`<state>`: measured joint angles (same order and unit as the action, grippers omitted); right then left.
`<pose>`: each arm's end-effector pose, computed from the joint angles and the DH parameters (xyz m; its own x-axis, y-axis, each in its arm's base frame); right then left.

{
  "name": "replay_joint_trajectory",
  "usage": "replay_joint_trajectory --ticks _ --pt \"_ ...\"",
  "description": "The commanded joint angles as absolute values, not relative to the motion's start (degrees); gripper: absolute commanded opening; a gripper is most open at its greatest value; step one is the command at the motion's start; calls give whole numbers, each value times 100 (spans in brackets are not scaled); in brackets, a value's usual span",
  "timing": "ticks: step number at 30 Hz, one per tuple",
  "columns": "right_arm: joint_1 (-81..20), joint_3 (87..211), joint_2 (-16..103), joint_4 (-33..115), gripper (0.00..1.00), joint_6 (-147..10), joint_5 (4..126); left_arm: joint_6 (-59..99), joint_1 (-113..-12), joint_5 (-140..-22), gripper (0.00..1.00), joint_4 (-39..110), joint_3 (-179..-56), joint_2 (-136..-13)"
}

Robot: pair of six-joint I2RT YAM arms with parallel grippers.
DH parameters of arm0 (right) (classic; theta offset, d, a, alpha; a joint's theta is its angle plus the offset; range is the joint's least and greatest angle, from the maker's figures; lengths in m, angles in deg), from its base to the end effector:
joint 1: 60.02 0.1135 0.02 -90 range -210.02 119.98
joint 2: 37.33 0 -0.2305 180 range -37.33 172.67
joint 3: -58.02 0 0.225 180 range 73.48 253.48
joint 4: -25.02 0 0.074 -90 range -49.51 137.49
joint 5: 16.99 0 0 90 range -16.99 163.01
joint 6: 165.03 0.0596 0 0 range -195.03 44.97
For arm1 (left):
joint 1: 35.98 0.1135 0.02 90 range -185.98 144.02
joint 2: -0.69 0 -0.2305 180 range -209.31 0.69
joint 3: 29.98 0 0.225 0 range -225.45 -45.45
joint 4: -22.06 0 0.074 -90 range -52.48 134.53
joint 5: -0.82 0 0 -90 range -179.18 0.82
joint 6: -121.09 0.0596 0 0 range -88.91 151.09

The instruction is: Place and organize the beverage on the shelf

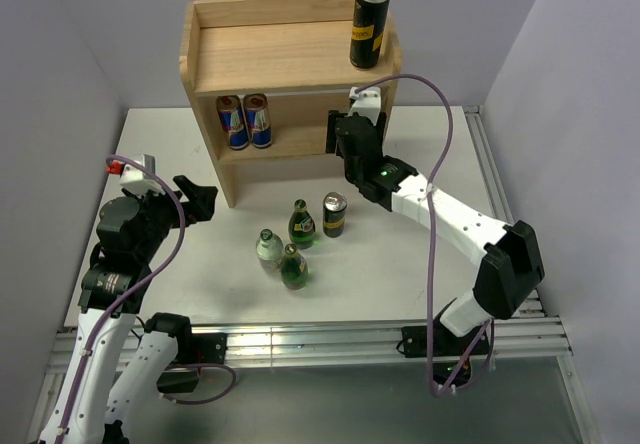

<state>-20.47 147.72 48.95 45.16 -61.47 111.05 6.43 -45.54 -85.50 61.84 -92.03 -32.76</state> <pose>0.2898 0.1917 0.3221 -0.2265 0.0524 -0.9726 0.0069 0.9986 0.0522 0.1534 -0.0297 0.3224 -0.2688 -0.3770 -0.8864 0.1273 0.8983 -0.4206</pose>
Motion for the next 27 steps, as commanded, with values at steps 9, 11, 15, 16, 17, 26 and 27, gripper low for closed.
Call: replay_joint_trajectory --ticks 9,11,15,16,17,26,27 --pt "-2249 15434 5293 3416 0 -6325 11721 754 -4530 -8435 99 5994 -9238 -3218" --pt "-2249 15469 5346 3416 0 -6317 11905 745 -4530 -8435 99 5994 -9229 -3218" --pt "-2258 15321 5346 3162 0 -6316 12169 745 -4530 -8409 99 5976 -9229 -3218" --pt "-2258 15277 5337 3065 0 -6308 12196 745 -4530 -8409 99 5976 -9238 -3227" --pt "-2258 15259 5354 3030 0 -6290 12214 745 -4530 -8409 99 5976 -9238 -3227" --pt "-2258 15197 5574 2661 0 -6211 12566 754 -4530 -8409 99 5976 -9238 -3236" --pt "-2258 15162 5583 2573 0 -6202 12574 754 -4530 -8409 99 5976 -9229 -3236"
